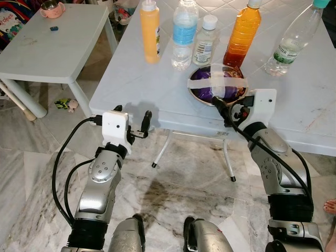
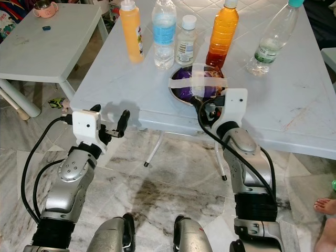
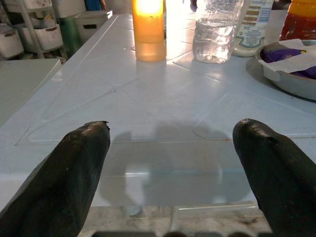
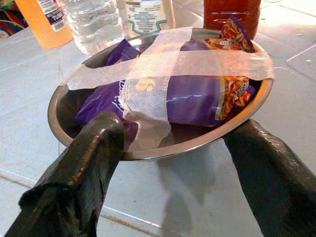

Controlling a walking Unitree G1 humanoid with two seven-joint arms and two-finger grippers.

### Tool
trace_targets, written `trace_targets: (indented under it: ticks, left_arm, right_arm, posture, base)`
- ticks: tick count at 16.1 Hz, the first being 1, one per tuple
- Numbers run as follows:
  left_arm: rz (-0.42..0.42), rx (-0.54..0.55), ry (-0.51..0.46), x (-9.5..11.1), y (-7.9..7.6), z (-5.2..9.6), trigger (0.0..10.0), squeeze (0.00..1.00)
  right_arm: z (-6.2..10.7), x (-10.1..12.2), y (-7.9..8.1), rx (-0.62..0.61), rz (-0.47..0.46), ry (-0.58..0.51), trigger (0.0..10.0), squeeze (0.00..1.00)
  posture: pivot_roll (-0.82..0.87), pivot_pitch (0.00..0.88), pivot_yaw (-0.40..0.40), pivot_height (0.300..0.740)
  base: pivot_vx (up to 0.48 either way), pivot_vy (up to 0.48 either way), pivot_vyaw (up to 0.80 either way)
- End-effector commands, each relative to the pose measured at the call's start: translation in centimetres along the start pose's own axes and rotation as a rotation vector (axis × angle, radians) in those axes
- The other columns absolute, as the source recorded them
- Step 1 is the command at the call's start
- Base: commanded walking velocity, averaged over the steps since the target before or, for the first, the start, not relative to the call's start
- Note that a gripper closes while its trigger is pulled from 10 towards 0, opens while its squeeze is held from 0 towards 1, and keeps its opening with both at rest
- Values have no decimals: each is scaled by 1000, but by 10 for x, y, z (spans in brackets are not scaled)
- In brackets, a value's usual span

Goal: Restocking fridge

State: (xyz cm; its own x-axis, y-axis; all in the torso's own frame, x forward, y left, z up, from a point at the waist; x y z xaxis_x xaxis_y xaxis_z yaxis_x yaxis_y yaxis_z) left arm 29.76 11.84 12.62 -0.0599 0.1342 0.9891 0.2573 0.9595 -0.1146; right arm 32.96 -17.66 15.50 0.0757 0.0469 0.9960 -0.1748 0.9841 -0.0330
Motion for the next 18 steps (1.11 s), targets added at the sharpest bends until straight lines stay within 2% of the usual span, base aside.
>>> trace_targets:
  ticks: [1,3,5,9,10,15,18]
  left_arm:
    - [-7,7,0,-1,1,1,10000,0]
    - [-6,6,-1,-1,1,0,10000,0]
    - [-4,1,0,-1,0,0,10000,0]
    - [-2,-4,1,-1,-1,-1,10000,0]
    - [-2,-6,0,-1,-1,-1,10000,0]
    - [-5,0,0,-1,0,0,10000,0]
    - [-8,1,0,0,1,1,10000,0]
  right_arm:
    - [2,10,-2,-25,15,-43,10000,0]
    - [9,8,-17,-177,52,-46,10000,0]
    - [16,9,-28,-264,73,-62,10000,0]
    - [24,8,-45,-370,119,-48,10000,0]
    - [26,6,-54,-439,137,-35,10000,0]
    - [32,1,-81,-603,234,30,10000,0]
    - [25,-1,-96,-635,219,78,10000,0]
  posture:
    - [-8,166,38,740]
    - [-12,167,38,740]
    - [-15,168,41,740]
    - [-22,168,43,740]
    - [-19,166,41,740]
    - [-11,169,38,740]
    - [2,180,42,740]
  base:
    - [0,0,0]
    - [0,0,0]
    - [0,0,0]
    - [0,0,0]
    - [0,0,0]
    - [0,0,0]
    - [0,0,0]
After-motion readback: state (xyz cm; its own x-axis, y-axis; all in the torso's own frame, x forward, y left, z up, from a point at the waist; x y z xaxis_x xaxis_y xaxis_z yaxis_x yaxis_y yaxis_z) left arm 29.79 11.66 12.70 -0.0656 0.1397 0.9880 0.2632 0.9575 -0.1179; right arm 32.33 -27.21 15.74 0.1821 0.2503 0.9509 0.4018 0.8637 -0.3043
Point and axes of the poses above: a point about 5 cm out from each wrist's last joint towards the gripper, its own z axis pointing back from the gripper into the wrist, its own x axis along the axis of the wrist's last joint, y = z × x, the point moved 1 cm from there along -z, pointing out of the wrist towards the gripper, and after that the axes turned 8 degrees about z, right-handed, at the moved point
